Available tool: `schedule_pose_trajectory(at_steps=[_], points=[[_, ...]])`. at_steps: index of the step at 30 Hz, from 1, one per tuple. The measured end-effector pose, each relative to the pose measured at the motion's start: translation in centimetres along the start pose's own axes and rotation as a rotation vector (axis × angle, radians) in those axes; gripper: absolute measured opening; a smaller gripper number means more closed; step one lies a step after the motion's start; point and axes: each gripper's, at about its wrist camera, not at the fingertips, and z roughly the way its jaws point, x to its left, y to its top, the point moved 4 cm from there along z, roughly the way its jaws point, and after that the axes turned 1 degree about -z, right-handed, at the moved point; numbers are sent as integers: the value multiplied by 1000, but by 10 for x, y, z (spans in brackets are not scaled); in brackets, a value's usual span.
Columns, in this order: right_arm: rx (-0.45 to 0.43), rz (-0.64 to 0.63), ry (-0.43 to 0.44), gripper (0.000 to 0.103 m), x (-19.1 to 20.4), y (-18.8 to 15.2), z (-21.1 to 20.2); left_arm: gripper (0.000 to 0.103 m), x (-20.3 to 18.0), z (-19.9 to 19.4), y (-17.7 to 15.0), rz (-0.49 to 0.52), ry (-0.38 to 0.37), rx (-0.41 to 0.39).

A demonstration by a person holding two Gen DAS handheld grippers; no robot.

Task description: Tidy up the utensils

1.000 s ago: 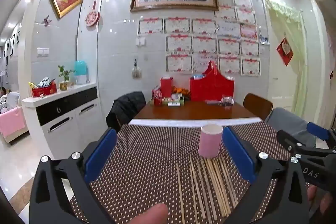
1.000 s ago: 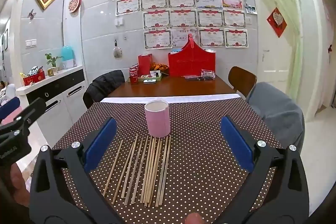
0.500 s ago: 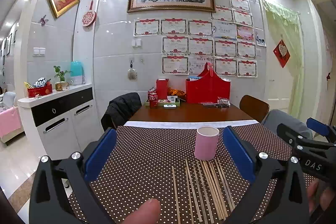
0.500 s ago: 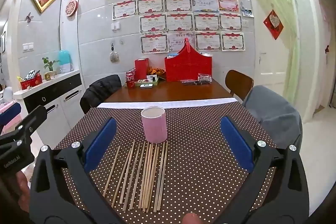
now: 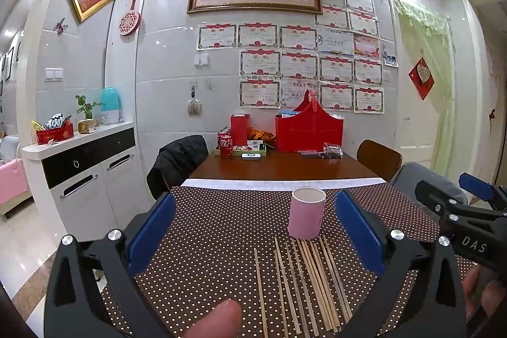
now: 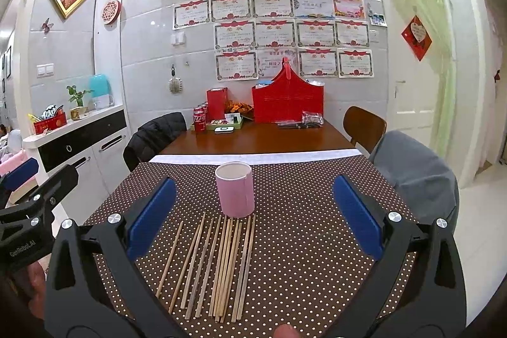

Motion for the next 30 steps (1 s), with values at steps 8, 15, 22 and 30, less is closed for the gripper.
schedule_pose_trajectory(at_steps=[8,15,22,30], points=[[-2,0,-1,98,-1,-4,1,99,-2,4,0,-1,-13,8],[-1,-11,4,98,1,-7,2,99,0,7,-3,-11,-9,14],[1,-17,7,98,3,-9,3,99,0,12,-8,0,-5,29],[23,-21,-4,98,0,-14,11,99,10,32,-22,-13,19,89]])
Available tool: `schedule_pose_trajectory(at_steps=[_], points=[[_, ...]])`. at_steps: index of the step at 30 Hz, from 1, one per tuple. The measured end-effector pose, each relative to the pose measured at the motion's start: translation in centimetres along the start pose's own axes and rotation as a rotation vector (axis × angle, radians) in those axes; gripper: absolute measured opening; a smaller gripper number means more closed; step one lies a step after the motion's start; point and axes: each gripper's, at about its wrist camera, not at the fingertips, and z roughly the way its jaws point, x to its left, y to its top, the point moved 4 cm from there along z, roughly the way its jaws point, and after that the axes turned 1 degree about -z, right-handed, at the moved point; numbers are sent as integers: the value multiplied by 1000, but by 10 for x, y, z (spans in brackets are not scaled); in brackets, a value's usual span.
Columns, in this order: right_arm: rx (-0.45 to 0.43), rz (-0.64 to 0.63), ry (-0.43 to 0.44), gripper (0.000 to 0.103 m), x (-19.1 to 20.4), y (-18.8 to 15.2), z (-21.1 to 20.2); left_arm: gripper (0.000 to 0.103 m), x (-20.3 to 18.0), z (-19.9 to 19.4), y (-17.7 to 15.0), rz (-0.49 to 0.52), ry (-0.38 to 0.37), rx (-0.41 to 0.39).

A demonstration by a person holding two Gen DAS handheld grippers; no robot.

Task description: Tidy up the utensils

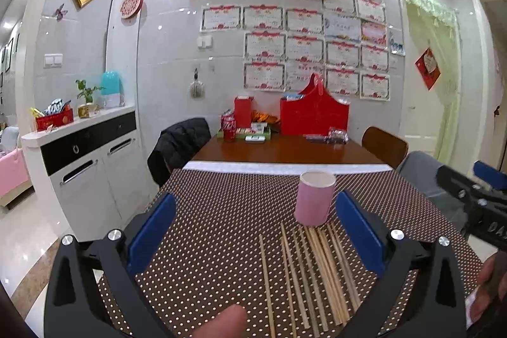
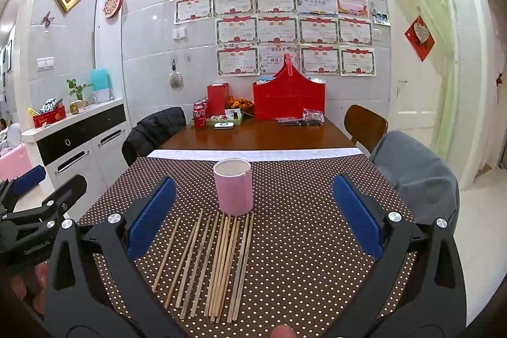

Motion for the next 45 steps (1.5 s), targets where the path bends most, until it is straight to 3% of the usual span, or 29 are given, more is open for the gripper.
schedule_pose_trajectory(at_steps=[7,17,23,29,33,43,45], points=[[65,-4,4,98,-4,-11,19,99,8,26,-20,18,33,71],[311,-9,4,98,-19,-74,87,99,14,103,-89,97,74,359],[472,-20,63,98,-23,-114,126,99,16,143,-128,102,83,492],[585,-88,47,97,-26,-146,159,99,15,160,-145,127,94,547],[613,-121,46,97,-21,-153,167,99,16,164,-147,102,92,552],[657,-190,1,97,-14,-150,184,99,23,175,-150,69,67,599],[668,-190,12,91,-8,-149,188,99,23,176,-150,63,66,600]])
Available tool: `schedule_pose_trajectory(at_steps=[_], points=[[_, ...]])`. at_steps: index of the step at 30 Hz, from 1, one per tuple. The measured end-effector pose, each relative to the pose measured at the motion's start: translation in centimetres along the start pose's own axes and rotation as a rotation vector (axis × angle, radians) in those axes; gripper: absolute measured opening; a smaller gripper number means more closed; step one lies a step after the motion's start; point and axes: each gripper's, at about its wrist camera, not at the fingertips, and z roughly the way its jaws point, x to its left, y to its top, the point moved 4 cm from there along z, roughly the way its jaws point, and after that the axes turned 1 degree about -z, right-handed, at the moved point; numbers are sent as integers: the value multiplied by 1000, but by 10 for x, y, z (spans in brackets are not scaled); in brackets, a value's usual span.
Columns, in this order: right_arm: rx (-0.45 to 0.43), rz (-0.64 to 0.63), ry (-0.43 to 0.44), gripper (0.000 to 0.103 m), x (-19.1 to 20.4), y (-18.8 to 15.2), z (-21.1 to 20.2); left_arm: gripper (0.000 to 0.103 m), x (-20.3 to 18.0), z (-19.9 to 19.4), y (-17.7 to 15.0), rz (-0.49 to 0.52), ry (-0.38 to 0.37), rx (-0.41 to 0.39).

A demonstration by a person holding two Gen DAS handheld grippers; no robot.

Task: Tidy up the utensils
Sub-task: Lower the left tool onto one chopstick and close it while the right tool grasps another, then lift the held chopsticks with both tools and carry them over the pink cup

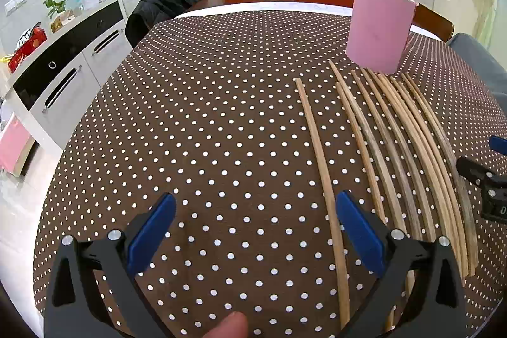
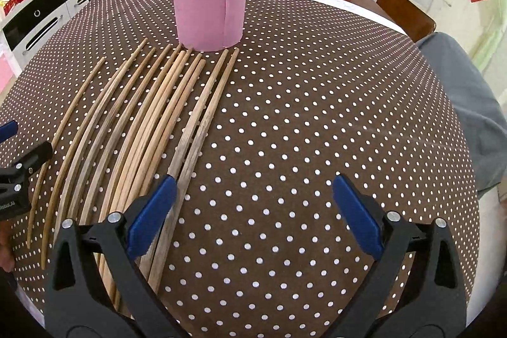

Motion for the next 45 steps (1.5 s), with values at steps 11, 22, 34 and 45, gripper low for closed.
schedule_pose_trajectory(at_steps=[11,22,34,45], points=[[37,11,53,63,-4,13,12,99,-8,4,3,50,40,0],[40,-29,118,11,2,36,23,46,-25,21,30,81,-113,56],[-65,118,291,5,-33,13,-6,5,-22,4,29,37,-168,-19],[-359,169,432,5,-34,42,-93,5,-35,-74,76,-18,-286,-327]])
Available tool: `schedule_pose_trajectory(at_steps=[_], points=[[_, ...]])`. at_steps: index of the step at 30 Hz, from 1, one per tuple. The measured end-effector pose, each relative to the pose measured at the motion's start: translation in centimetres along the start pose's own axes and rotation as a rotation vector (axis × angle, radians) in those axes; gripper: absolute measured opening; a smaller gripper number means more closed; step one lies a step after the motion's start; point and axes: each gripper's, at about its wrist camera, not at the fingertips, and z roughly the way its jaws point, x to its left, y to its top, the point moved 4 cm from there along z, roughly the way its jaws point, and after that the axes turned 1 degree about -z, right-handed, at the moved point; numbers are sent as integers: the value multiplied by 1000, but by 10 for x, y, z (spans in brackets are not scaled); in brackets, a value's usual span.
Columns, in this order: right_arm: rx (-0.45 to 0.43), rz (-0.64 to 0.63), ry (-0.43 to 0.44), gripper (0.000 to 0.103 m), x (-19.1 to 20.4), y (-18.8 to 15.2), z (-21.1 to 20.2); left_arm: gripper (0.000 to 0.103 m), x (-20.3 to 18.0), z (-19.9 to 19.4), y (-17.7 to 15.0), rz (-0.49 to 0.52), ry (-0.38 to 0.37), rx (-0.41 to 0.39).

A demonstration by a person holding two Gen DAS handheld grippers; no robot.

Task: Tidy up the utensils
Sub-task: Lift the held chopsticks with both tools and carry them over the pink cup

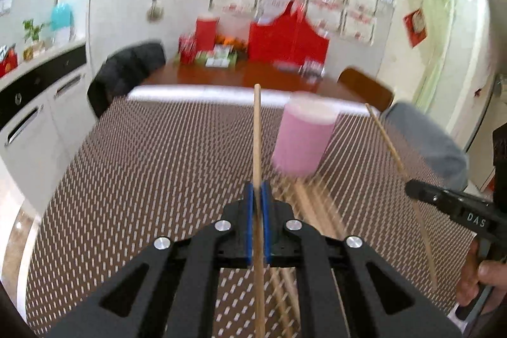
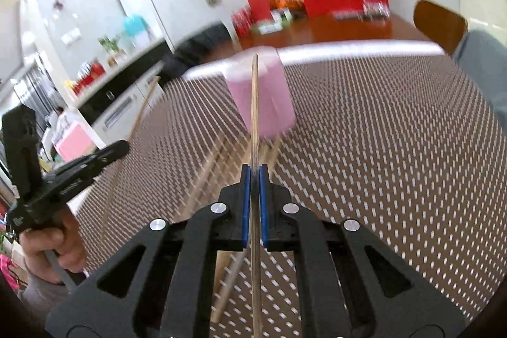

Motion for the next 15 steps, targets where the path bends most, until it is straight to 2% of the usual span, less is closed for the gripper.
schedule_pose_trajectory(at_steps=[5,6,12,15], points=[[-133,-23,23,5,15,49,-4,5,-21,1,51,29,-57,-154],[-165,-21,28,5,17,63,-1,5,-26,4,66,30,-87,-195],[-283,3,29,6,10,120,23,5,-37,22,128,-39,-232,-356],[-330,12,17,6,2,139,33,5,-43,39,151,-47,-262,-445]])
